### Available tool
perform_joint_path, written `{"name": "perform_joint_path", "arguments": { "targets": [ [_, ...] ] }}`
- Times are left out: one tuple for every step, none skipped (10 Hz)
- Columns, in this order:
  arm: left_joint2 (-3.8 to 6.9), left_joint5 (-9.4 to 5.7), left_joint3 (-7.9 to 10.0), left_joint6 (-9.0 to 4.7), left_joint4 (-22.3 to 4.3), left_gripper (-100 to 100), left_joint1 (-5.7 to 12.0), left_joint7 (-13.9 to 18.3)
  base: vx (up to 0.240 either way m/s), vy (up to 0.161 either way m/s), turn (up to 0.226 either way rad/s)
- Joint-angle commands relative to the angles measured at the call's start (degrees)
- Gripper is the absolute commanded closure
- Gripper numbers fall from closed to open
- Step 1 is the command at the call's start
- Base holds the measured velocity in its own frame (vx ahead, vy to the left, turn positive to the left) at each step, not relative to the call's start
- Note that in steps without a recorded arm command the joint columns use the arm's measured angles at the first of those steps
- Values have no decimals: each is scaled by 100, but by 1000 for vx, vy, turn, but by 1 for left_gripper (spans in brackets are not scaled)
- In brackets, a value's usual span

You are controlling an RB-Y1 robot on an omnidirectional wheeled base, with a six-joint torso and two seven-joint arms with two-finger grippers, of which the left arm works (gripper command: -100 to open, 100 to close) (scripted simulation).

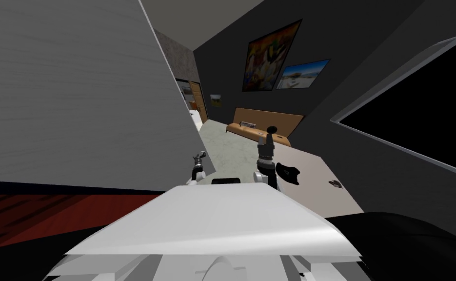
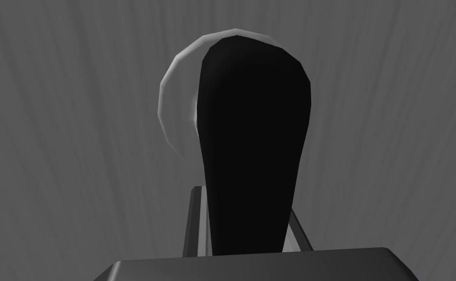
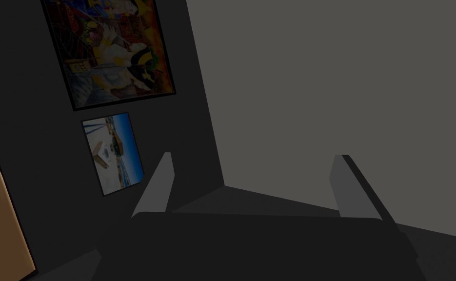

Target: Push the door open

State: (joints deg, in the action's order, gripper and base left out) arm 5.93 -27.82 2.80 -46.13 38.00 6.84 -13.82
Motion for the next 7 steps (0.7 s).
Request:
{"name": "perform_joint_path", "arguments": {
  "targets": [
    [37,-18,28,-44,-43,100,22,13,56,-4,-22],
    [41,-43,58,-50,-45,100,21,-3,34,0,-4],
    [41,-43,58,-50,-45,100,21,-3,16,-6,-36],
    [41,-43,58,-50,-45,100,21,-3,12,6,33],
    [41,-43,58,-50,-45,100,21,-3,32,6,32],
    [45,-69,88,-56,-47,100,19,-19,22,-9,-48],
    [45,-69,88,-56,-47,100,19,-19,11,1,2]
  ]
}}
